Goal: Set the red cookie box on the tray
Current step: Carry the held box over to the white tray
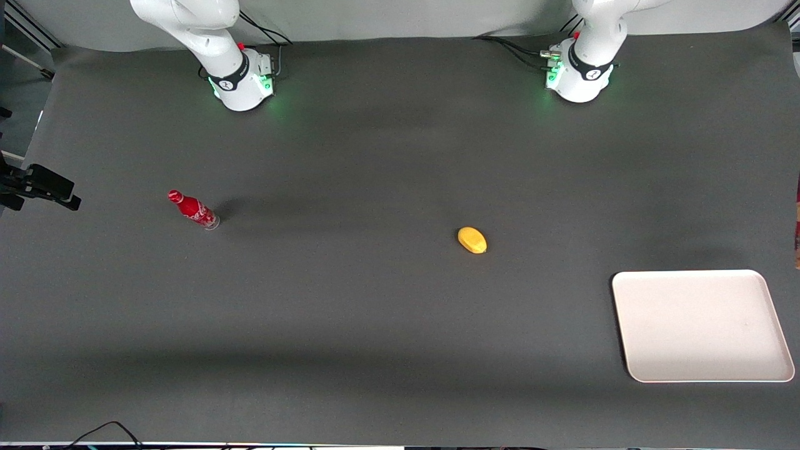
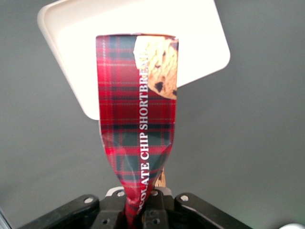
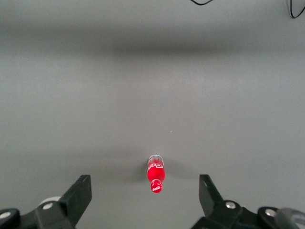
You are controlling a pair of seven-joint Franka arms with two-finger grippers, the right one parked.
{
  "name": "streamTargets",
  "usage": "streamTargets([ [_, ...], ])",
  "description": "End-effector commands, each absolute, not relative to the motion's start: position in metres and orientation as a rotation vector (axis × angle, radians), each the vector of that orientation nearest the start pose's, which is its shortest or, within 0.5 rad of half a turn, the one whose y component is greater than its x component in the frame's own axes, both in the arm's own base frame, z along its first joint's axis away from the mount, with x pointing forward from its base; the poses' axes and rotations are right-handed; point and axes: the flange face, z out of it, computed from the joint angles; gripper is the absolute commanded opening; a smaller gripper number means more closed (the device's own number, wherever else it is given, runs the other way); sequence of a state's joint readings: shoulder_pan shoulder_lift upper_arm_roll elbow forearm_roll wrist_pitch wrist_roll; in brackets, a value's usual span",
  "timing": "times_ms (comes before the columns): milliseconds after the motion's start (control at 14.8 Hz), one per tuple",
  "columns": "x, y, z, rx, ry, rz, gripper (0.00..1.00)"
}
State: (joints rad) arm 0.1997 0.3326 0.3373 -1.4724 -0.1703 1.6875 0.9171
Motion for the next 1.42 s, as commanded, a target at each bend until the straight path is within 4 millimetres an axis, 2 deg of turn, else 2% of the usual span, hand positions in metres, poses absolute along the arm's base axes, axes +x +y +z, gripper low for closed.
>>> streamTargets([
  [0,0.625,0.291,0.505,-3.153,0.232,0.012,0.0],
  [203,0.67,0.292,0.481,-3.094,0.112,0.003,0.0],
  [407,0.704,0.292,0.439,-3.045,-0.003,-0.061,0.0],
  [678,0.74,0.283,0.367,-3.011,0.037,-0.179,0.0],
  [949,0.749,0.289,0.309,-2.977,0.136,-0.19,0.0],
  [1085,0.747,0.302,0.283,-2.956,0.203,-0.193,0.0],
  [1356,0.739,0.314,0.26,-2.952,0.267,-0.147,0.0],
])
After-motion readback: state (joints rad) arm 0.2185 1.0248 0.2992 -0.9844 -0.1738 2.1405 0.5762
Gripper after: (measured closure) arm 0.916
